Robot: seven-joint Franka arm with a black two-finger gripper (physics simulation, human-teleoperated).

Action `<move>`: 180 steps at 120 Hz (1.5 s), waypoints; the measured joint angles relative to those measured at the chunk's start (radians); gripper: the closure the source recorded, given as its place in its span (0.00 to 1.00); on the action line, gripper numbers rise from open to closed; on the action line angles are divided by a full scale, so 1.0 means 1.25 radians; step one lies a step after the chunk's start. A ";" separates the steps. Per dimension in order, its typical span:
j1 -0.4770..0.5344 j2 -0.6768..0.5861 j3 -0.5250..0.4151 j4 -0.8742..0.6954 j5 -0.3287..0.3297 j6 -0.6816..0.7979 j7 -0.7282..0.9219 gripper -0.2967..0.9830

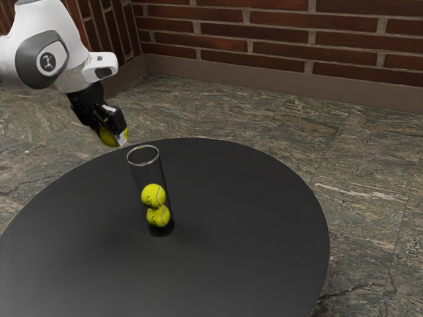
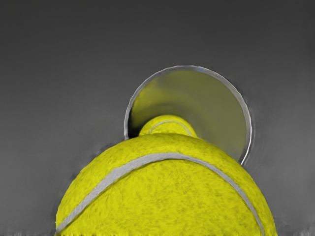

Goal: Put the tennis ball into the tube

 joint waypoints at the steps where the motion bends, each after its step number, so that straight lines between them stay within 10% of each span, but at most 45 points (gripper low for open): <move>1: 0.000 0.002 -0.002 0.001 -0.001 -0.003 0.000 0.53; 99: 0.002 0.185 -0.033 0.121 -0.030 -0.050 -0.006 0.51; 169: 0.041 0.146 -0.055 0.202 0.012 -0.090 -0.007 0.25; 180: -0.086 0.144 0.053 0.312 0.042 -0.153 -0.022 0.25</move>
